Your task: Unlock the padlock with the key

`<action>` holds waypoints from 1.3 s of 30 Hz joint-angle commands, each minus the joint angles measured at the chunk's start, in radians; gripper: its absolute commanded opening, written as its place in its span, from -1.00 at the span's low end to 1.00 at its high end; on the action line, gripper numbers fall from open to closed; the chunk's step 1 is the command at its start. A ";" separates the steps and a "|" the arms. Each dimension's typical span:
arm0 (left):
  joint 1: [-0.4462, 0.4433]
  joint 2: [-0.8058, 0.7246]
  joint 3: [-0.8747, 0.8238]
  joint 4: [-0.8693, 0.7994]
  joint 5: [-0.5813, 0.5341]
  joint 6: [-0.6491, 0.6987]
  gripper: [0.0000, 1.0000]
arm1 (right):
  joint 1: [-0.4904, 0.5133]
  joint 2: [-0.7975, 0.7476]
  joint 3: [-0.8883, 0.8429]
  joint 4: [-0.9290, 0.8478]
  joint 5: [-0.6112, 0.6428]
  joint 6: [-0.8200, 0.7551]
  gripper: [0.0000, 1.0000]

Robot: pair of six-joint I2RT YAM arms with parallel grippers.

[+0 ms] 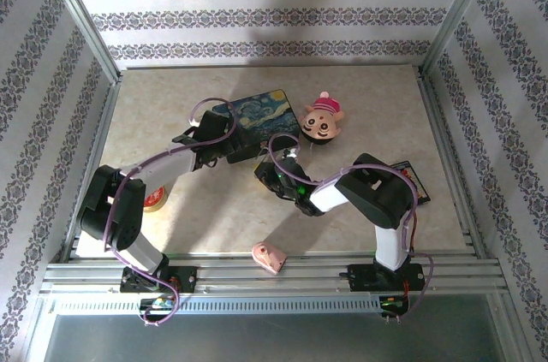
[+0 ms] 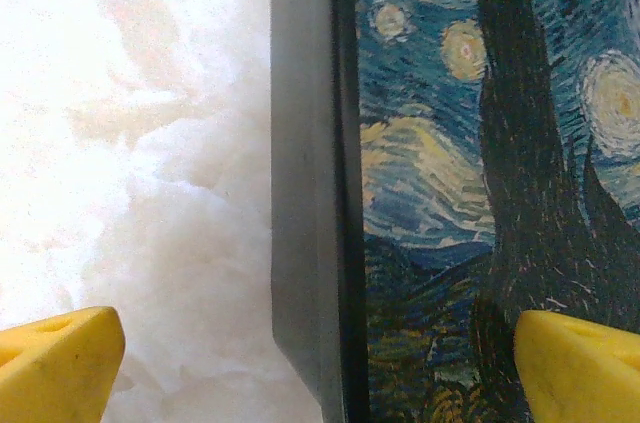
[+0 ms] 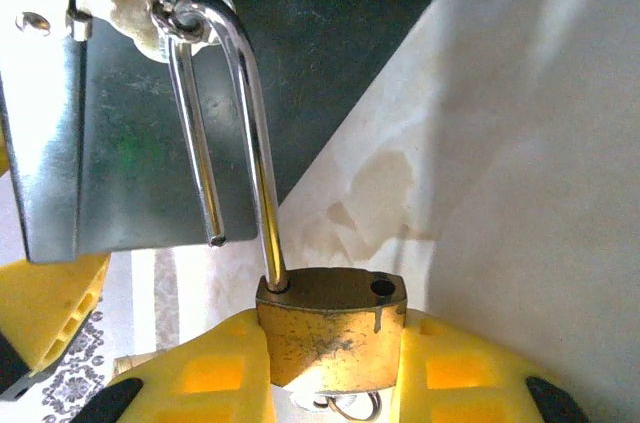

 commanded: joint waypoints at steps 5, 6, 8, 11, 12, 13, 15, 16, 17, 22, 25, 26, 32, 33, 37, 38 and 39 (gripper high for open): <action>-0.004 0.011 -0.098 -0.080 -0.060 -0.054 0.82 | 0.013 0.021 -0.083 0.074 0.039 0.070 -1.00; -0.004 0.009 -0.102 -0.080 -0.059 -0.054 0.81 | 0.012 0.026 -0.077 0.081 0.037 0.071 -1.00; -0.004 0.006 -0.105 -0.080 -0.056 -0.050 0.81 | 0.012 0.035 -0.067 0.096 0.036 0.069 -1.00; -0.004 0.004 -0.105 -0.073 -0.044 -0.040 0.81 | 0.009 0.052 -0.040 0.112 0.024 0.068 -1.00; -0.004 0.005 -0.106 -0.068 -0.034 -0.037 0.81 | 0.007 0.059 -0.028 0.115 0.018 0.068 -1.00; -0.004 0.006 -0.105 -0.064 -0.027 -0.036 0.81 | 0.006 0.066 -0.014 0.117 0.012 0.066 -1.00; -0.004 0.009 -0.104 -0.052 -0.008 -0.035 0.81 | 0.006 0.079 0.011 0.117 -0.001 0.066 -1.00; -0.004 0.010 -0.104 -0.047 0.000 -0.036 0.81 | 0.006 0.084 0.018 0.118 -0.004 0.066 -1.00; -0.004 0.010 -0.104 -0.043 0.009 -0.037 0.81 | 0.004 0.086 0.023 0.119 -0.003 0.066 -1.00; -0.005 0.000 -0.117 -0.019 0.048 -0.051 0.79 | -0.012 0.082 0.009 0.143 0.021 0.069 -1.00; -0.004 -0.007 -0.126 0.006 0.084 -0.061 0.79 | -0.030 0.082 0.005 0.153 0.022 0.067 -1.00; -0.004 -0.006 -0.126 0.006 0.089 -0.065 0.79 | -0.036 0.082 0.004 0.156 0.023 0.066 -1.00; -0.004 -0.008 -0.127 0.008 0.091 -0.075 0.78 | -0.054 0.090 -0.004 0.207 0.039 0.086 -1.00; -0.004 -0.008 -0.127 0.008 0.092 -0.075 0.79 | -0.054 0.095 -0.003 0.218 0.041 0.092 -1.00; -0.004 -0.006 -0.122 0.006 0.093 -0.075 0.79 | -0.052 0.125 0.000 0.283 0.052 0.125 -1.00; -0.004 -0.007 -0.120 0.005 0.094 -0.075 0.79 | -0.052 0.136 -0.004 0.309 0.060 0.141 -1.00; -0.005 -0.007 -0.119 0.005 0.094 -0.074 0.79 | -0.051 0.148 -0.008 0.337 0.071 0.155 -1.00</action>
